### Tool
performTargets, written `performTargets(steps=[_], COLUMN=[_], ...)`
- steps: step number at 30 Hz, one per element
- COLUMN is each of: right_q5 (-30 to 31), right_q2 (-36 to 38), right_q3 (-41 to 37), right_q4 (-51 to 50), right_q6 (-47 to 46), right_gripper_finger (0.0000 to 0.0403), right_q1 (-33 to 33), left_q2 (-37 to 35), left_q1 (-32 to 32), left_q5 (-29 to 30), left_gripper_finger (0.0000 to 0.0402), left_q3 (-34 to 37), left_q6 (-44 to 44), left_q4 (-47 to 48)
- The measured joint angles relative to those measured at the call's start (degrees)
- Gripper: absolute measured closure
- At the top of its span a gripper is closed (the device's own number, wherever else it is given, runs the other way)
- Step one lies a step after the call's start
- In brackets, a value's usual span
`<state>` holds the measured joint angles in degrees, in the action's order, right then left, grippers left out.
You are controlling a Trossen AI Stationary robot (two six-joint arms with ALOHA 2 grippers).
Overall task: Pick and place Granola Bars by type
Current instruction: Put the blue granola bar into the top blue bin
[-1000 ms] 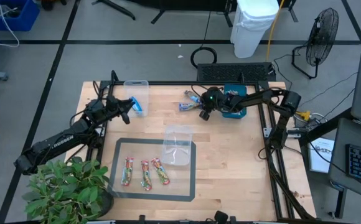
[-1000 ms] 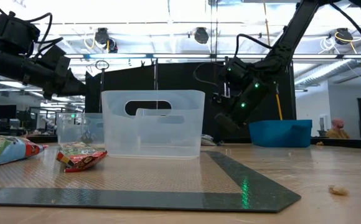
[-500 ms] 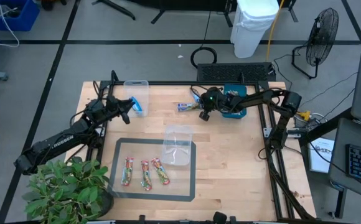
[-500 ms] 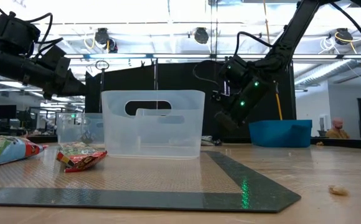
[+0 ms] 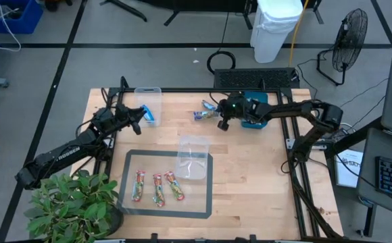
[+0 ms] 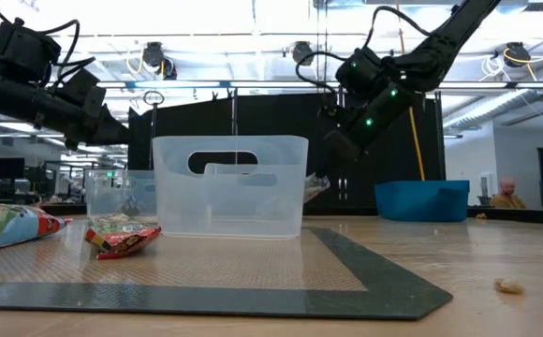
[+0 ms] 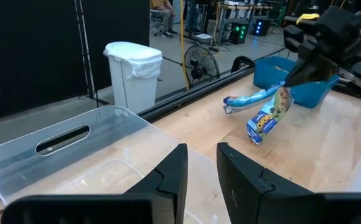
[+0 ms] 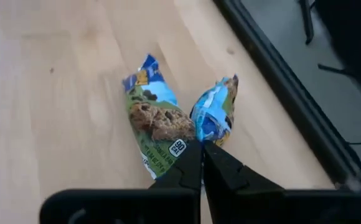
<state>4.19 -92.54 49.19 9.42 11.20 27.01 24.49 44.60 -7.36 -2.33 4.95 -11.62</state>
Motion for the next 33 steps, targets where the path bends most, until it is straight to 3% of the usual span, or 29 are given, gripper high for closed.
performTargets(steps=[10,23,33], right_q5=[0.06,0.13,0.52], right_q2=[-1.13,-1.13,-1.13], right_q3=[0.0,0.0,0.0], right_q4=[-6.49,-9.32,-14.39], right_q6=[-4.29,-4.43,-5.6], right_gripper_finger=[0.039,0.0258,0.0234], right_q1=[-0.83,-0.88,-0.79], left_q2=[0.0,0.0,0.0], left_q1=[0.0,0.0,-0.01], left_q5=[-0.01,-0.04,-0.06], left_gripper_finger=[0.0311,0.0311,0.0311], left_q3=[0.0,0.0,0.0], left_q6=[0.26,0.38,0.48], left_q4=[0.02,0.04,0.05])
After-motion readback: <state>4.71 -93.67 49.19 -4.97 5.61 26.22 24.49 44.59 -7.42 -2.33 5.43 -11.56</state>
